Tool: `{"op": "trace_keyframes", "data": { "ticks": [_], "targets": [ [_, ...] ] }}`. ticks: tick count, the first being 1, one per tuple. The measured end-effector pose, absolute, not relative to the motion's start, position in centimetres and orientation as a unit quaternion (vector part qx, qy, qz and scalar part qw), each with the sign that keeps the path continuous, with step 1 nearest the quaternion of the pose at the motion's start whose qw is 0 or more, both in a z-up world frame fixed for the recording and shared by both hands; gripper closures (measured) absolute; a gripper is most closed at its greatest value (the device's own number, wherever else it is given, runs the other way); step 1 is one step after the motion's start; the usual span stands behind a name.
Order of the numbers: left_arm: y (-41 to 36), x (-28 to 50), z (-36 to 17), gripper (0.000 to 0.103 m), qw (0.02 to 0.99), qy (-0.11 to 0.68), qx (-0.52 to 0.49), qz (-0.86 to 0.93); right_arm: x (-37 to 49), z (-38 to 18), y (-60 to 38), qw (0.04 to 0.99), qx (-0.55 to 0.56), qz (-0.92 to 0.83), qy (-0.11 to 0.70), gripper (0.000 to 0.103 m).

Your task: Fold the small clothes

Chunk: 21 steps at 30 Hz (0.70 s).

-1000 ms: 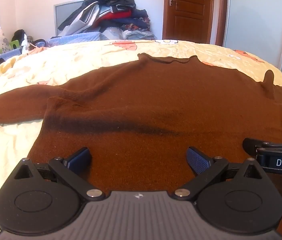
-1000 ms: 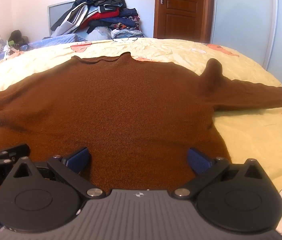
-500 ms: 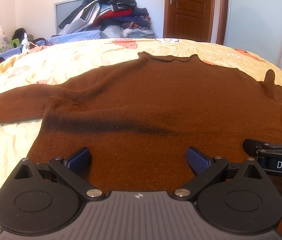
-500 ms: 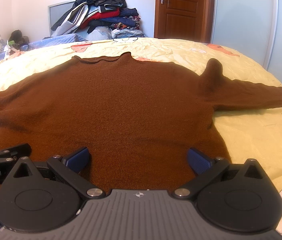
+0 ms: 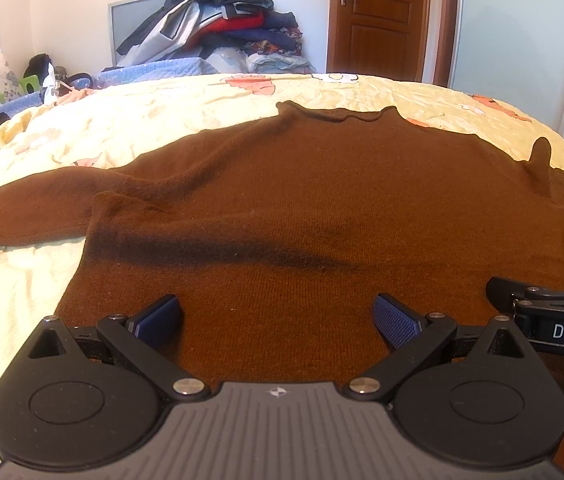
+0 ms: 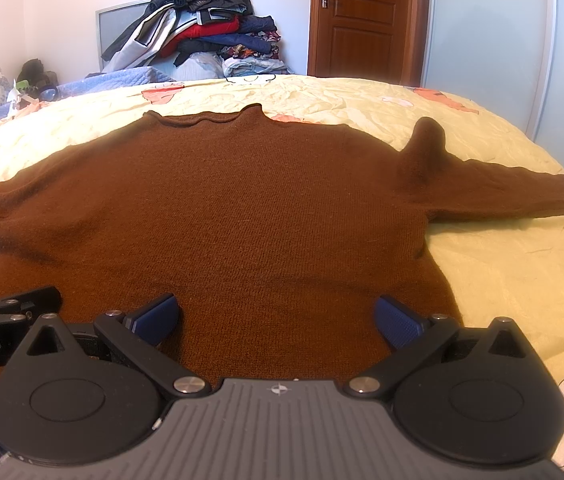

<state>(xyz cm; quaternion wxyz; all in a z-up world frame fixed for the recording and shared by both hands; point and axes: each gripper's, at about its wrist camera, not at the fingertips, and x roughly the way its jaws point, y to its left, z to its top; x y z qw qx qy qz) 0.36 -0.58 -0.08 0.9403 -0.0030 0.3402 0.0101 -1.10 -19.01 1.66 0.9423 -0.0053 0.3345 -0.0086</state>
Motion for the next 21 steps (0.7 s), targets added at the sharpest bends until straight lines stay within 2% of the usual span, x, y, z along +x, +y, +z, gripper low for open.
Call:
{"op": "trace_keyframes", "data": {
  "ticks": [21],
  "targets": [
    [-0.68,0.03,-0.04,0.0,0.942,0.337,-0.004,0.011,-1.09,1.69,-19.05,0.942,-0.006,-0.009,0.335,0.0]
  ]
}}
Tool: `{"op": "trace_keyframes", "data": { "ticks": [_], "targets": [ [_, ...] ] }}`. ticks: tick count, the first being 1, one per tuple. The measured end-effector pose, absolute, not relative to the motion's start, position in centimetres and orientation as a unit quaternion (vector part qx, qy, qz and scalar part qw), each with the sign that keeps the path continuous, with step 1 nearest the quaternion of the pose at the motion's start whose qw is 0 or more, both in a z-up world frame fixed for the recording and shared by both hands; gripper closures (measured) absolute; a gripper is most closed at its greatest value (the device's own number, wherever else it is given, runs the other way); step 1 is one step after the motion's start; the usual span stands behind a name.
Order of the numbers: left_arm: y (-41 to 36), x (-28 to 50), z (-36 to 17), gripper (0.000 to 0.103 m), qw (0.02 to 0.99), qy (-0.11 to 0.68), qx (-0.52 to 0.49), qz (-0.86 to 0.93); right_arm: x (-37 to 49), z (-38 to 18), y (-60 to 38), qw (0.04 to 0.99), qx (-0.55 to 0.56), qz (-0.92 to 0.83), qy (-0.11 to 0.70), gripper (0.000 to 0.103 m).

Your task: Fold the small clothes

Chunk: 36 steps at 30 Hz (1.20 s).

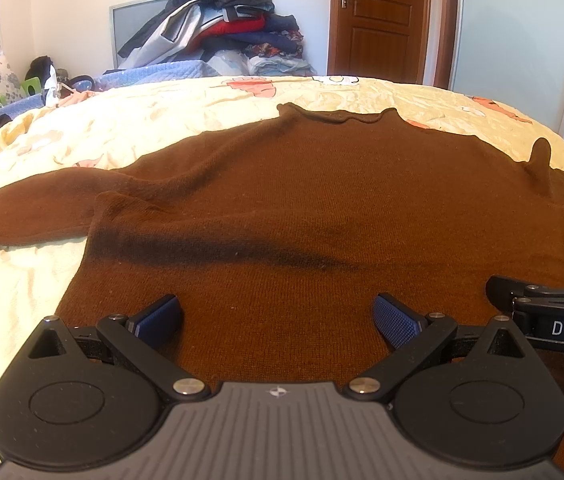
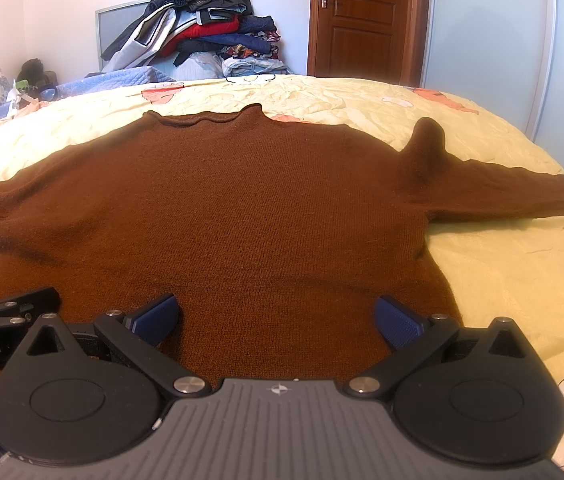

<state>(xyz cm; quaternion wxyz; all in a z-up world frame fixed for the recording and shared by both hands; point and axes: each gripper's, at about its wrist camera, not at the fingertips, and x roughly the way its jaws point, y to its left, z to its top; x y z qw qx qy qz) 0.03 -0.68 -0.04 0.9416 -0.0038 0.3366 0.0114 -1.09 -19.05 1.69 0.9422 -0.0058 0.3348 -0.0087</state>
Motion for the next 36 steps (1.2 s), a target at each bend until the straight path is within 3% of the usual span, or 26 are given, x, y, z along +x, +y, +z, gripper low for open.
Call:
{"op": "trace_keyframes", "data": {
  "ticks": [29,32,36],
  "targets": [
    [-0.7,0.0,0.0,0.0,0.942,0.337,-0.003,0.012,-1.1,1.7,-19.0,0.941,-0.002,-0.002,0.339,0.0],
    [-0.7,0.0,0.0,0.0,0.942,0.337,-0.003,0.012,-1.0,3.0,-21.1,0.936,0.045,0.037,0.347,0.0],
    [-0.7,0.0,0.0,0.0,0.942,0.337,-0.004,0.012,-0.4,6.5,-28.4,0.937,0.184,0.055,0.29,0.0]
  ]
}}
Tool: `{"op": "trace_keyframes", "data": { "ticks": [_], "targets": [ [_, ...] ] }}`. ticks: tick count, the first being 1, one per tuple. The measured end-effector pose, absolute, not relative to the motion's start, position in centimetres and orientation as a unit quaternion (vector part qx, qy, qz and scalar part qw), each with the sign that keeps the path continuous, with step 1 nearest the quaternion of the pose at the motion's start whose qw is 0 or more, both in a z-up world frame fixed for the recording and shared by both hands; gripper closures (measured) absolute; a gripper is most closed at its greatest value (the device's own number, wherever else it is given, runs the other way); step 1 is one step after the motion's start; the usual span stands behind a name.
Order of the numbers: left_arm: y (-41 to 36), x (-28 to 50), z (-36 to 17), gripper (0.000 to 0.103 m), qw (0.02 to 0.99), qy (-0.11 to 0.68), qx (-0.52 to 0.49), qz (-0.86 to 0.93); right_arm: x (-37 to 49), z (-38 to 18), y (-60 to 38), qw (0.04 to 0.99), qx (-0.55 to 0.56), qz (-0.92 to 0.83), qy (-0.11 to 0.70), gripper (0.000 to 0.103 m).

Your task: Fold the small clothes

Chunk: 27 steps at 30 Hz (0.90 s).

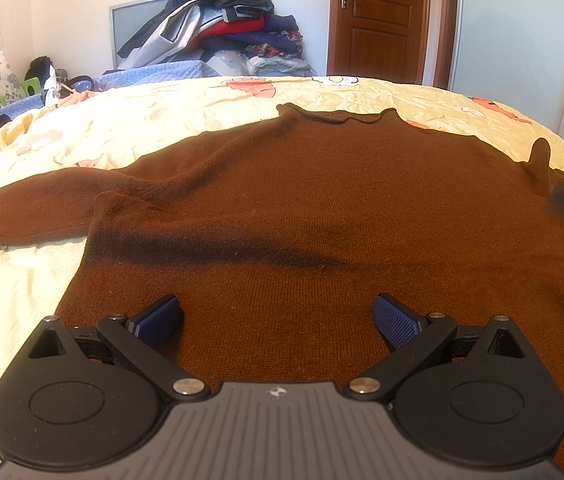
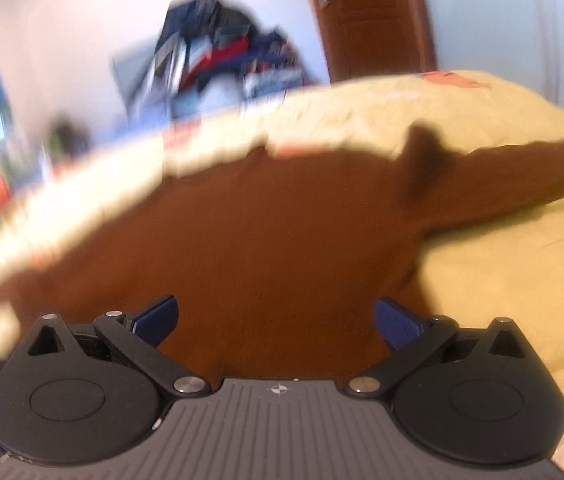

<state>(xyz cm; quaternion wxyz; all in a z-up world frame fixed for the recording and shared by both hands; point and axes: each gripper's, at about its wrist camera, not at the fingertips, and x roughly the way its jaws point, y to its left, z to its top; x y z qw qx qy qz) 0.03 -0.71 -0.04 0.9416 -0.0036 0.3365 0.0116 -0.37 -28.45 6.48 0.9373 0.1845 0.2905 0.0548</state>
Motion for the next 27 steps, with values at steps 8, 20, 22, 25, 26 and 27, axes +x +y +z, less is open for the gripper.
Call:
{"op": "trace_keyframes", "data": {
  "ticks": [8,20,22,25,26,27],
  "targets": [
    [-0.7,0.0,0.0,0.0,0.942,0.337,-0.003,0.012,3.7,6.3,-54.0,0.857,0.464,-0.105,0.2,0.004],
    [-0.7,0.1,0.0,0.0,0.942,0.336,-0.006,0.01,7.9,1.2,-62.2,0.799,0.54,-0.159,0.208,0.069],
    [-0.6,0.1,0.0,0.0,0.942,0.336,-0.008,0.009,8.2,0.5,-63.1,0.794,0.548,-0.166,0.204,0.092],
    [-0.4,0.2,0.0,0.0,0.942,0.334,-0.012,0.007,7.9,0.7,-62.5,0.8,0.542,-0.176,0.19,0.09],
    [-0.3,0.2,0.0,0.0,0.943,0.334,-0.013,0.006,7.8,1.5,-61.7,0.814,0.519,-0.182,0.189,0.089],
    [-0.3,0.2,0.0,0.0,0.943,0.333,-0.015,0.005,7.8,2.7,-60.3,0.833,0.49,-0.181,0.183,0.089]
  ]
}}
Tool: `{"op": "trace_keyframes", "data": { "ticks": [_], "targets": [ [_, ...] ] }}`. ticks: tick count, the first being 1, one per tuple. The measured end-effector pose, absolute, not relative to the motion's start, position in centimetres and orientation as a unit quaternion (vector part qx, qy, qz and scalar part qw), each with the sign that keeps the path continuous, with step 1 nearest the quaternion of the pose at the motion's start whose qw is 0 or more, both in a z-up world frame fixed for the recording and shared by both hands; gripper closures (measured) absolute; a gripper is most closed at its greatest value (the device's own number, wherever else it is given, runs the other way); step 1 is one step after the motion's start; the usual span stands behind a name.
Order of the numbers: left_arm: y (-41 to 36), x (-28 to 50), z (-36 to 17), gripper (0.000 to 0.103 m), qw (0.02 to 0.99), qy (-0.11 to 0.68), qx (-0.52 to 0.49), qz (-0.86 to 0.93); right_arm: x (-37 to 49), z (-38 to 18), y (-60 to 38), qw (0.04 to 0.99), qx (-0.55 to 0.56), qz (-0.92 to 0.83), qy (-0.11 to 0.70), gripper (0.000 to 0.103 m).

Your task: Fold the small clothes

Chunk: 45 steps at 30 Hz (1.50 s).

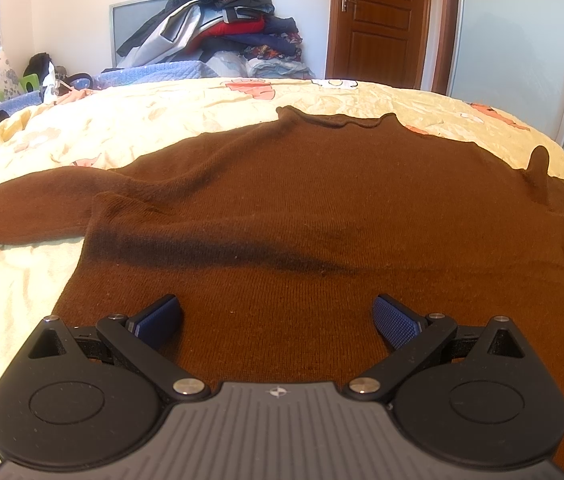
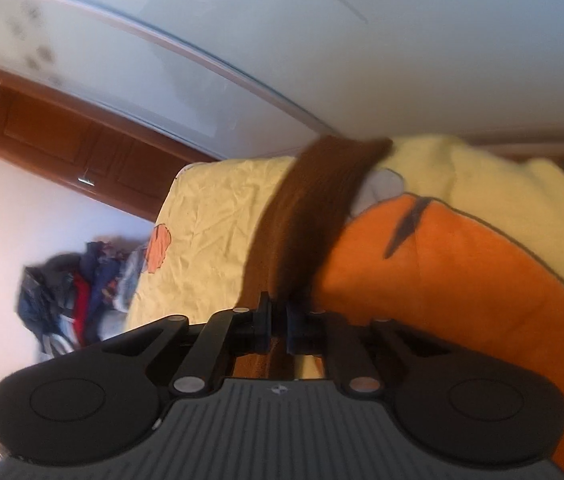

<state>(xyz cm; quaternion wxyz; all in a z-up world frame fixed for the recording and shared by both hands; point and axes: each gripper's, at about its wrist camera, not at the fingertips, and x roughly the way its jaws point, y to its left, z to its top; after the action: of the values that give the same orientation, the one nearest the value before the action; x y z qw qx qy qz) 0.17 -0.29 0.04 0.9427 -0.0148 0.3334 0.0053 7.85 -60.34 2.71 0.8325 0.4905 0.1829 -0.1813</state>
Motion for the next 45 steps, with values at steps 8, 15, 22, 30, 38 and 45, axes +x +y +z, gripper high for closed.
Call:
{"op": "trace_keyframes", "data": {
  "ticks": [8,15,22,30,38,45],
  "targets": [
    [-0.1,0.2,0.1,0.0,0.943,0.333,-0.017,0.004,8.5,11.2,-33.7,0.926,0.295,0.154,0.177,0.084],
    [0.0,0.2,0.1,0.0,0.943,0.334,-0.016,0.001,6.2,6.4,-22.8,0.89,0.268,0.261,0.259,0.024],
    [2.8,2.6,3.3,0.0,0.928,0.324,-0.166,-0.076,0.2,1.4,-25.5,0.912,0.201,0.189,0.303,0.021],
    [4.5,14.1,3.4,0.02,0.888,0.378,-0.26,-0.021,-0.8,0.5,-24.6,0.926,0.164,0.173,0.293,0.0],
    [3.8,13.9,5.6,0.093,0.931,0.322,-0.163,0.061,-1.2,0.5,-25.8,0.919,0.196,0.185,0.287,0.0],
    [7.9,11.5,5.0,0.093,0.94,0.301,-0.09,0.132,-1.2,0.5,-25.9,0.918,0.201,0.187,0.287,0.0]
  ]
}}
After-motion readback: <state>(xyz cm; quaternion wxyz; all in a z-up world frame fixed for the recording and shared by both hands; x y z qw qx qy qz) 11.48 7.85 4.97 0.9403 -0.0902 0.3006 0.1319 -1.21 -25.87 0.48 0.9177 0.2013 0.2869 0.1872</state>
